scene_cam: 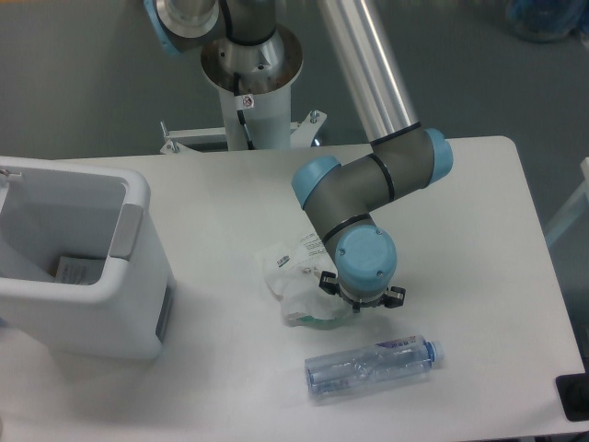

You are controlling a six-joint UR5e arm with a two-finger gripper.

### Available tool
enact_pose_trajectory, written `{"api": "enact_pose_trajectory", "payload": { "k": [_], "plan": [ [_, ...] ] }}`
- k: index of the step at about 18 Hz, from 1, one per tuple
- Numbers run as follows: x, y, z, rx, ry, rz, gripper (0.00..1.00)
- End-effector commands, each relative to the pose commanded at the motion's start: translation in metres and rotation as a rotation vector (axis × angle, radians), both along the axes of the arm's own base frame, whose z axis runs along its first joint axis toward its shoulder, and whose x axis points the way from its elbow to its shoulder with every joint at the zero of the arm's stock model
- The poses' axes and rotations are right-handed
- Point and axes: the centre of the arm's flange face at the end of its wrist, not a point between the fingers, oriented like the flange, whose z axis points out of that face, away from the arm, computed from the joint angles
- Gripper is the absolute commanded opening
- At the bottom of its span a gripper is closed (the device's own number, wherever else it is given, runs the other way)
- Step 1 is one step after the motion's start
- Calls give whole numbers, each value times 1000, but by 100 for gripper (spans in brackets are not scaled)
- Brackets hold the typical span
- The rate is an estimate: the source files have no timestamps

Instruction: Place the trash in the trash can

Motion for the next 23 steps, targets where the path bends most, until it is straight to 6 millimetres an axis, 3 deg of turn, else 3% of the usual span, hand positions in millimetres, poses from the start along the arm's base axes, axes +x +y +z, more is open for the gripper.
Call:
{"api": "enact_pose_trajectory", "payload": {
  "k": [5, 9, 15, 23],
  "plan": [
    [7, -6, 19, 14, 16, 11, 0],
    [-7, -17, 61, 88, 42, 37, 0],
    [-11, -25, 142, 229, 52, 38, 0],
    [49, -34, 286, 472, 12, 56, 0]
  ]
}}
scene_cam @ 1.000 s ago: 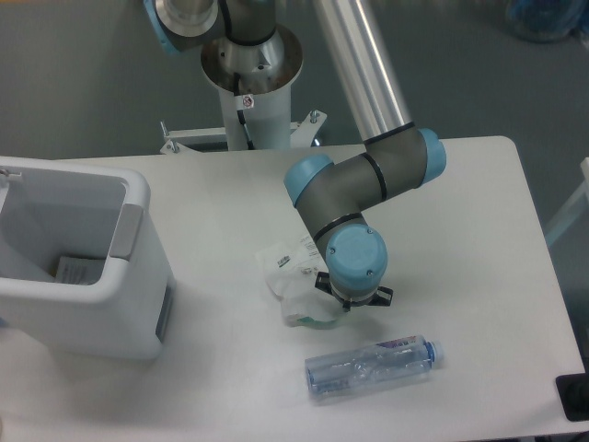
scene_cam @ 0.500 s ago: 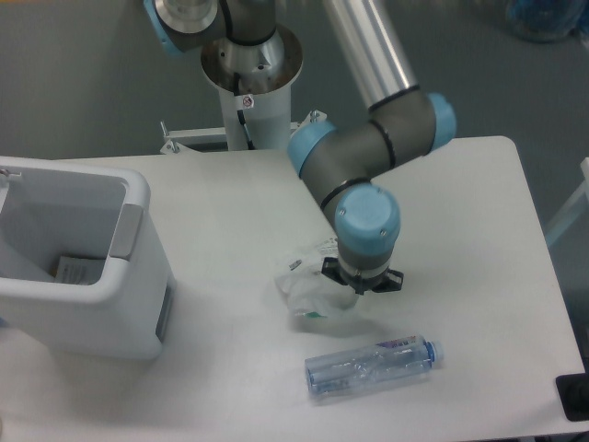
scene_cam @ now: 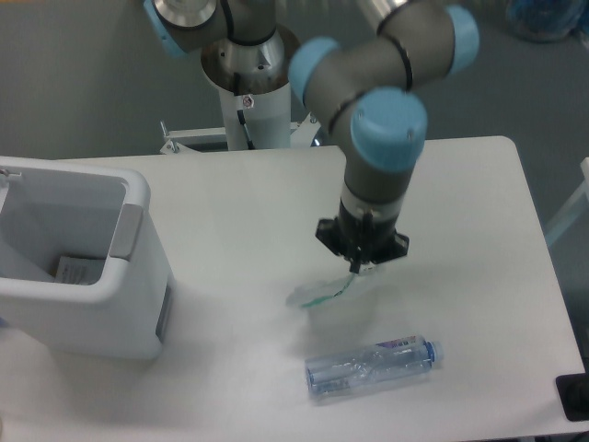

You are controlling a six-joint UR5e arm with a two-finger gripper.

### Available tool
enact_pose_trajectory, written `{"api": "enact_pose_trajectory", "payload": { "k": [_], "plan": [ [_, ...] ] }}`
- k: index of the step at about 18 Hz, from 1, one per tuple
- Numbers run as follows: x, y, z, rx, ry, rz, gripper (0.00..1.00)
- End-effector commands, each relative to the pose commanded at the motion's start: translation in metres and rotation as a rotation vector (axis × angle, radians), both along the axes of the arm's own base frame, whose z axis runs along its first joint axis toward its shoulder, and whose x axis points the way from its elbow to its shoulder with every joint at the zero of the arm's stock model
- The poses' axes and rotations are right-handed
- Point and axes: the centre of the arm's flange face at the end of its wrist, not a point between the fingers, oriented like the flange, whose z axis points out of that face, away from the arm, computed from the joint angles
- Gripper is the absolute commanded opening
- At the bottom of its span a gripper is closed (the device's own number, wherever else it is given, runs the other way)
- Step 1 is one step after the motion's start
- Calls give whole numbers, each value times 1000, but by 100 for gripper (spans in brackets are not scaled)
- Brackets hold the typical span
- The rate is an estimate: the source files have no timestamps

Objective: Place the trash in the trash can
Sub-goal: 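Carry the lifted bag over the white trash bin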

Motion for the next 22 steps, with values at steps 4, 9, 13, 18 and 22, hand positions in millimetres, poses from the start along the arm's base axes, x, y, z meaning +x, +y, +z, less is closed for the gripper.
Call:
{"api": "enact_pose_trajectory", "payload": {
  "k": [4, 9, 13, 18, 22],
  "plan": [
    [20, 2, 64, 163, -6, 39, 0],
    [67, -9, 134, 368, -53, 36, 0],
    [96, -17, 168, 487, -91, 8, 0],
    [150, -16, 191, 556, -147, -49, 0],
    [194, 1, 194, 555, -197, -100, 0]
  ]
}}
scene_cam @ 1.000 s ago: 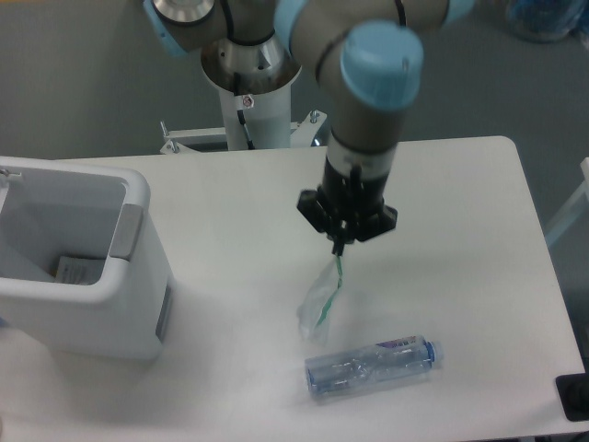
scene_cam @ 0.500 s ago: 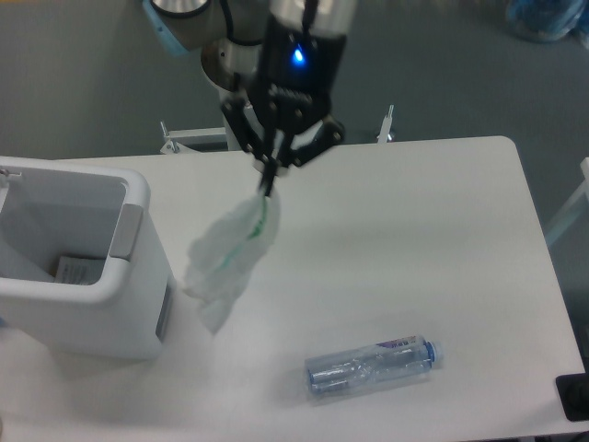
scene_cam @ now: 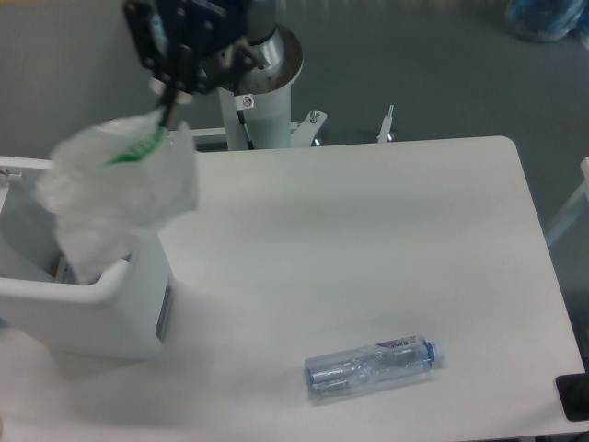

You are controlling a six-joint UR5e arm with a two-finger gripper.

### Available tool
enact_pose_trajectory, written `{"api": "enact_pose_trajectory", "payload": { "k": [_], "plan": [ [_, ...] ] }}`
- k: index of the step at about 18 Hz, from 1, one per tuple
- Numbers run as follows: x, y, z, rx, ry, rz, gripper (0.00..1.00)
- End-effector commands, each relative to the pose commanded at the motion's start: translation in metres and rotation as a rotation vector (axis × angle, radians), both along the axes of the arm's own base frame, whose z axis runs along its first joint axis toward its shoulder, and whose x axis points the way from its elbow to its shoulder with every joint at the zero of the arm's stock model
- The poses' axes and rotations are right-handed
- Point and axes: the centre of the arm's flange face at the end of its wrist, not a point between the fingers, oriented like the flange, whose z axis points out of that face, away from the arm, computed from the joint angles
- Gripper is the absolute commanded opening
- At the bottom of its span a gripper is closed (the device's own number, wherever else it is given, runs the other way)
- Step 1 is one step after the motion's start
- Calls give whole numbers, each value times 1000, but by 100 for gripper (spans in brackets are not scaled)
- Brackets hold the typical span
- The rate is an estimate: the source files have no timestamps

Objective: Place the trash in the trash can
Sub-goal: 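Carry the lifted bag over the white trash bin, then open the gripper to drop the bag into the bin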

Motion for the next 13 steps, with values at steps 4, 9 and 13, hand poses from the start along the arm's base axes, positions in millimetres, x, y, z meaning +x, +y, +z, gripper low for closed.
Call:
{"api": "enact_pose_trajectory", "payload": {
  "k": [4, 9, 13],
  "plan": [
    [26, 13, -13, -24, -39, -37, 0],
    [39, 24, -54, -45, -53, -74, 0],
    [40, 26, -80, -45, -50, -81, 22]
  ]
}}
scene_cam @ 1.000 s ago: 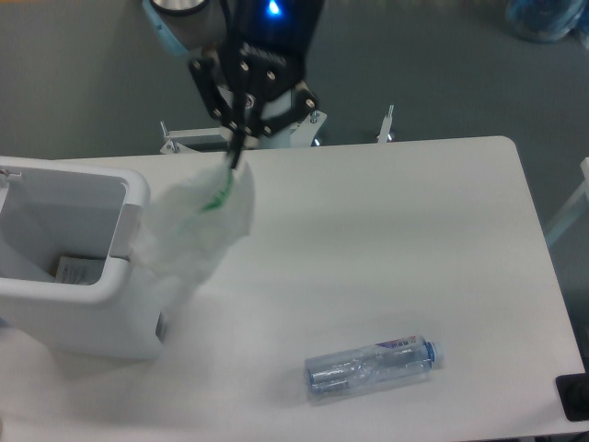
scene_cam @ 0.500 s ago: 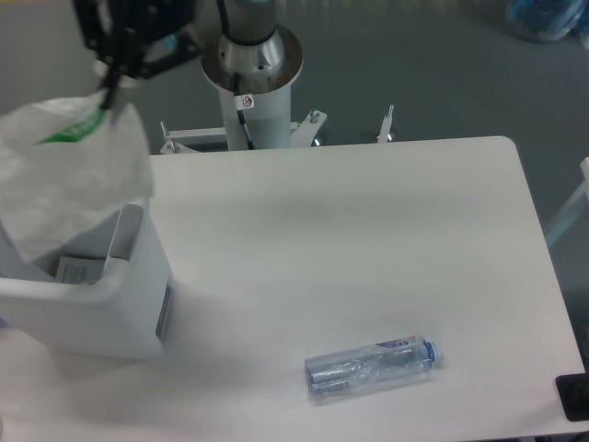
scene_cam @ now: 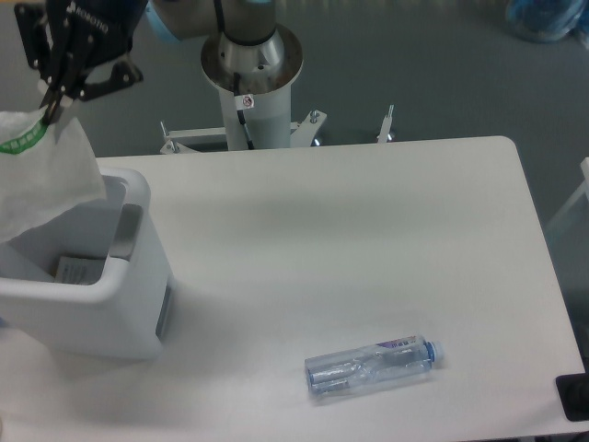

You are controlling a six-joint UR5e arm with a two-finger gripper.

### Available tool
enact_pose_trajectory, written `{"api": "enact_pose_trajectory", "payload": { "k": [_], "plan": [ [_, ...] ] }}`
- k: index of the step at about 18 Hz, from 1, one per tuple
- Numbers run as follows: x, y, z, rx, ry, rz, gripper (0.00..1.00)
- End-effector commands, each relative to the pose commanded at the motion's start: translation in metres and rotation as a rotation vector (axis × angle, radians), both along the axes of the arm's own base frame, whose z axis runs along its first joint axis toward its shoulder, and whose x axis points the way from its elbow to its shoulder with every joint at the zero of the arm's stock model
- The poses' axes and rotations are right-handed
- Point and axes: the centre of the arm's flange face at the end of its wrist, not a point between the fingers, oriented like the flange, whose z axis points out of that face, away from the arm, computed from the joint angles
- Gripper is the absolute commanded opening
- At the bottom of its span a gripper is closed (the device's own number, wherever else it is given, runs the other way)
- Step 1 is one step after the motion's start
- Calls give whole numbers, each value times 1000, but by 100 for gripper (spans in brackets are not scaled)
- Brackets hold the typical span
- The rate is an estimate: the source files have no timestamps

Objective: Place the trash in the trash can
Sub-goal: 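Open the gripper to drop the bag into the bin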

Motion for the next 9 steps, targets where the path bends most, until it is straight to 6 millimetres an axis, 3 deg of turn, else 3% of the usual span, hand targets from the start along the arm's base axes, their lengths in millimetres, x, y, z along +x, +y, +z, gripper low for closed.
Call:
{"api": "enact_pose_trajectory", "payload": {
  "k": [2, 4, 7, 9],
  "plan": [
    [0, 2, -4, 5, 5, -5, 55],
    [0, 2, -4, 8, 11, -7, 98],
    [-4, 4, -1, 31, 36, -4, 100],
    [-29, -4, -2, 31, 39, 45, 100]
  ]
}}
